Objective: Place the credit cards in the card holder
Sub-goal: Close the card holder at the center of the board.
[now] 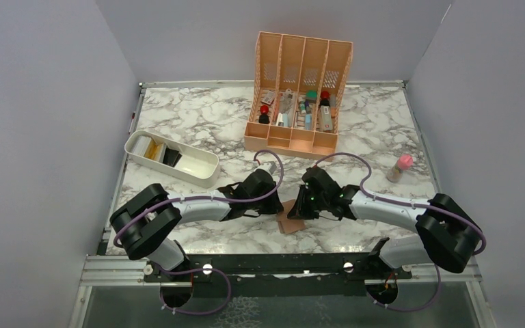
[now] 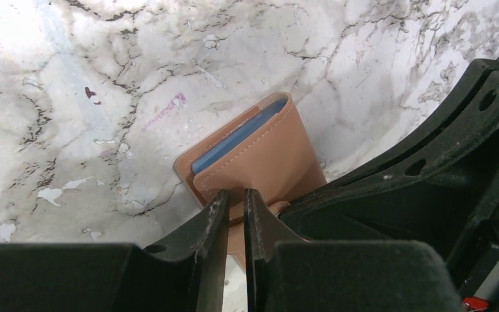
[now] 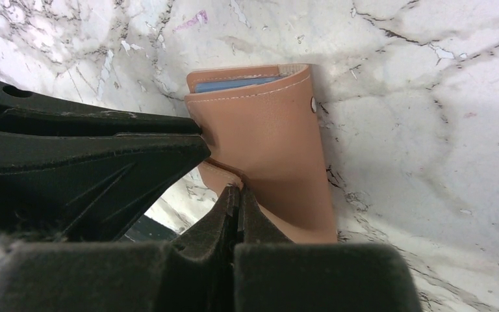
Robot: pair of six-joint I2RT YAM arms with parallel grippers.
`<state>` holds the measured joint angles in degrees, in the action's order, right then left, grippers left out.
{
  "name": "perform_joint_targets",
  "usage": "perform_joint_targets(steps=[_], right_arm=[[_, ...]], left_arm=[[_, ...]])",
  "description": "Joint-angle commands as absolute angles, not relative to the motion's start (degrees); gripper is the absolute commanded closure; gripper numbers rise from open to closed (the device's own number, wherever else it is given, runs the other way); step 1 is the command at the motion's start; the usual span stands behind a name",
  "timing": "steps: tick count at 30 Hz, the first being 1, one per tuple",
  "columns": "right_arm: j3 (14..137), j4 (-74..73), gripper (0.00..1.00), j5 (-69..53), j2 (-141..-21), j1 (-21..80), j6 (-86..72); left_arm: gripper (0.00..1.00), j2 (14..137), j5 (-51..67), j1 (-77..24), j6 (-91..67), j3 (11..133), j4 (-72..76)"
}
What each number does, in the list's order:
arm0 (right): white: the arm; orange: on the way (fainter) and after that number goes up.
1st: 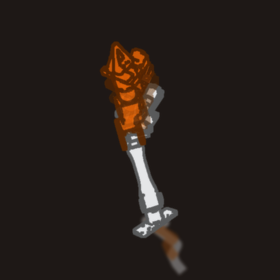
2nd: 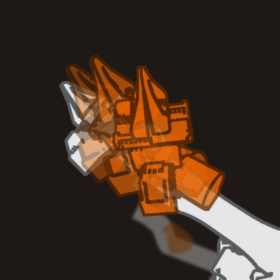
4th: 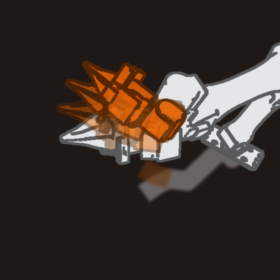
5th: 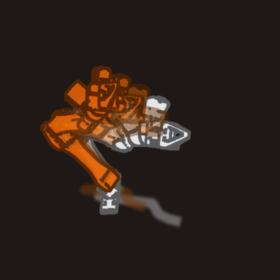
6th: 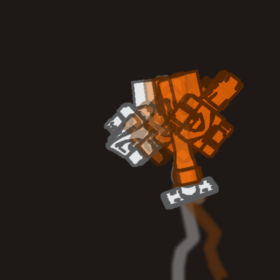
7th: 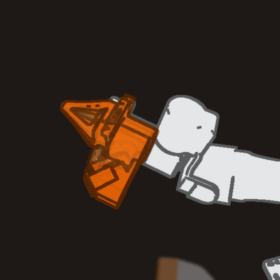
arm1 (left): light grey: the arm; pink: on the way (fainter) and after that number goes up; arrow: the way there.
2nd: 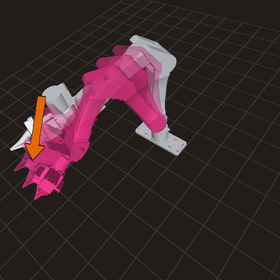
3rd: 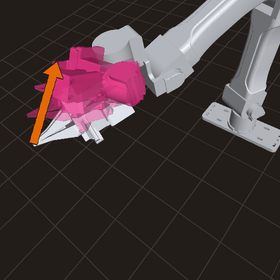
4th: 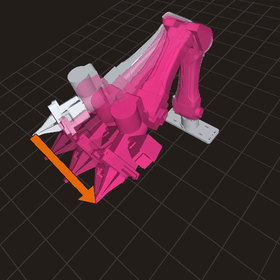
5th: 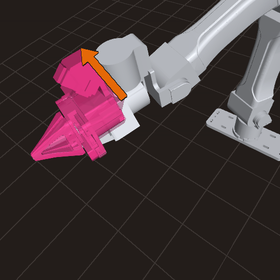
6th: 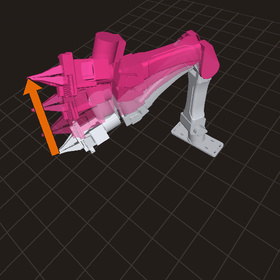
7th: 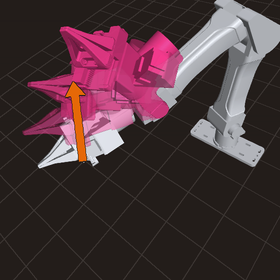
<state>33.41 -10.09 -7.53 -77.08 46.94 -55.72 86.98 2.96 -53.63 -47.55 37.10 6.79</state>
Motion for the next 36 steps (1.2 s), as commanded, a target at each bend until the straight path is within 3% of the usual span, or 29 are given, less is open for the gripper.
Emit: perform_joint_targets(steps=[1,36], right_arm=[[31.5,-13.0,0.99,-4.1,-78.8,47.4,-55.7],[41.2,-32.4,0.99,-0.3,-96.7,47.4,-56.8]], left_arm=[[0.82,88.6,1.5,-53.6,-46.6,37.6,6.0],[0.82,75.2,3.8,-53.7,-47.0,29.3,9.7]])
